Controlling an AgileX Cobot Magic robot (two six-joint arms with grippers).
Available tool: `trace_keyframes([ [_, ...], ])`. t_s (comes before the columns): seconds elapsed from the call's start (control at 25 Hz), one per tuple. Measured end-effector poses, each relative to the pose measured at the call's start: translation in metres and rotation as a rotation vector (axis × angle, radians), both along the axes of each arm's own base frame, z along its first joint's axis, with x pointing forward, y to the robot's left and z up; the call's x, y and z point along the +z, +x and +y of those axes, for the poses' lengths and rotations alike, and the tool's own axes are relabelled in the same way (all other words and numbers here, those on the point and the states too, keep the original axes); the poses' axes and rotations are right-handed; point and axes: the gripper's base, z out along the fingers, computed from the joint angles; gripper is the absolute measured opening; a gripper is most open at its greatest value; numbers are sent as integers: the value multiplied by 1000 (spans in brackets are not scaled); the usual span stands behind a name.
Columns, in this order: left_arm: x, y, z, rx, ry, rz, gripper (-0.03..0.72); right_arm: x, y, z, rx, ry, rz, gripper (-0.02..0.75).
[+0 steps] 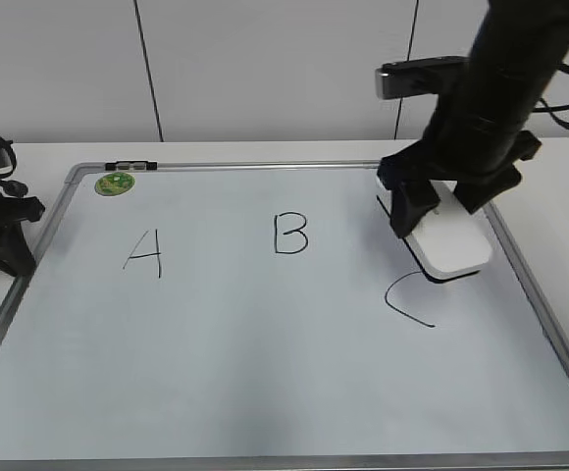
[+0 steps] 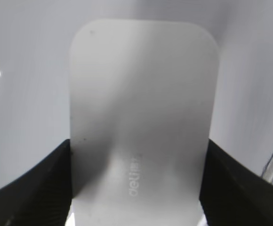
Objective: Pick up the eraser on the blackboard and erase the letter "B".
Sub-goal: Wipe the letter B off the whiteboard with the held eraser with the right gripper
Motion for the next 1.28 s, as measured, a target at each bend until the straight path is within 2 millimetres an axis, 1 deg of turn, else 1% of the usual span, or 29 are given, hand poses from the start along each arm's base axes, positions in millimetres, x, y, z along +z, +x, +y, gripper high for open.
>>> trace_keyframes([
  [0.16, 0, 0, 0, 0, -2, 2, 29, -16, 29, 19, 21, -9, 25, 540],
  [0.2, 0, 0, 0, -1, -3, 4, 29, -24, 37, 23, 23, -10, 41, 540],
  [0.28, 0, 0, 0, -1, -3, 5, 29, -34, 52, 31, 21, 6, 50, 540],
  [0.32, 1, 0, 0, -2, -4, 6, 29, -41, 58, 35, 21, 12, 57, 540],
  [0.4, 1, 0, 0, -2, -4, 6, 29, -49, 71, 42, 20, 30, 46, 540],
  [0.48, 1, 0, 0, -2, -5, 7, 29, -62, 84, 49, 20, 42, 45, 540],
  [0.52, 1, 0, 0, -2, -5, 7, 29, -61, 91, 52, 20, 55, 25, 540],
  [0.56, 1, 0, 0, -2, -5, 8, 29, -61, 91, 52, 20, 55, 25, 540],
  [0.6, 1, 0, 0, -2, -5, 8, 29, -68, 101, 57, 23, 64, 9, 540],
  [0.64, 1, 0, 0, -2, -5, 8, 29, -68, 105, 60, 22, 72, -5, 540],
  [0.8, 1, -1, -1, -1, -7, 9, 29, -79, 118, 68, 12, 88, -27, 540],
  [0.96, 1, -1, -1, -1, -7, 9, 29, -97, 123, 70, 6, 84, -10, 540],
  [1.28, 0, -1, -1, -2, -7, 11, 29, -98, 124, 70, 5, 83, -8, 540],
])
